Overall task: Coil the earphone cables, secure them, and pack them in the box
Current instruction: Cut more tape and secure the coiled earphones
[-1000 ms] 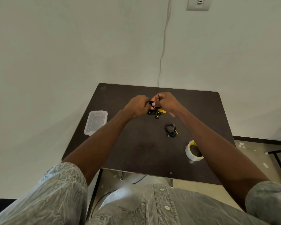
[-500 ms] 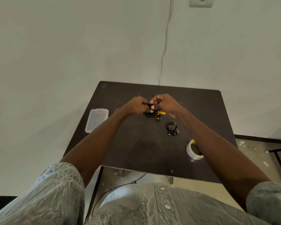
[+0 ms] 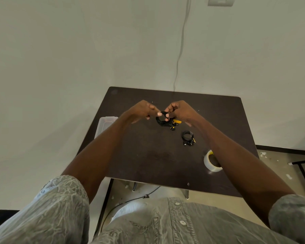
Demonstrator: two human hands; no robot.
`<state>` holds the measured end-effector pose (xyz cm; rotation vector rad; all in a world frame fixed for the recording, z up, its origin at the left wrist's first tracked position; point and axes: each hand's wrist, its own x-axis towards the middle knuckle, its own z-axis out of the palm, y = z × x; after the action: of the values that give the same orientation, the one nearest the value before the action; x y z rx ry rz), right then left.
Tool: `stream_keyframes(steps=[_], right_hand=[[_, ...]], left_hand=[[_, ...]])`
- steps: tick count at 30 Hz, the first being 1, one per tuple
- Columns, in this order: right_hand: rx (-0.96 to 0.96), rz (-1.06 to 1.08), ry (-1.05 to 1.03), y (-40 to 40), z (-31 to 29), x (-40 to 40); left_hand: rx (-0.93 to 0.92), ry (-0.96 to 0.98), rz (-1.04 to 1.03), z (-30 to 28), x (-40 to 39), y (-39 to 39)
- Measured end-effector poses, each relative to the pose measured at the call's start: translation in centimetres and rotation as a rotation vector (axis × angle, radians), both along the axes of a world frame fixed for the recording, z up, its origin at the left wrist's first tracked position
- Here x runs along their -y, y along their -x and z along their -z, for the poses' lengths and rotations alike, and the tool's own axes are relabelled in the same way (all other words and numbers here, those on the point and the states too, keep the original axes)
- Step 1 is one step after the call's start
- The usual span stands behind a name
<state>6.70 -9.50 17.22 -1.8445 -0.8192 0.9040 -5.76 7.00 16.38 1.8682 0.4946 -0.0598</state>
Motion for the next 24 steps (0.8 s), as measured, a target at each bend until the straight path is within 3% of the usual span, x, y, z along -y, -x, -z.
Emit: stream_keyframes(steps=[4, 9, 13, 18, 24], right_hand=[[-0.005, -0.006, -0.007, 0.1, 0.1, 0.1], [0.036, -0.009, -0.024, 0.5, 0.4, 0.2], [0.042, 0.017, -0.043, 0.6, 0.6, 0.3], [0.036, 0.081, -0.07, 0.9, 1.3, 0.2], [0.032, 0.188, -0.066, 1.4, 2.3, 0.1]], left_hand=[[-0.075, 0.301, -0.064, 0.2, -0.4, 0.6], [-0.157, 0.429, -0.148, 0.6, 0.1, 0.6], [-0.118, 0.544, -0.22, 1.0, 0.6, 0.8], [0.032, 0.526, -0.336, 1.3, 1.5, 0.4], [0.091, 0.322, -0.397, 2.3, 2.2, -0.1]])
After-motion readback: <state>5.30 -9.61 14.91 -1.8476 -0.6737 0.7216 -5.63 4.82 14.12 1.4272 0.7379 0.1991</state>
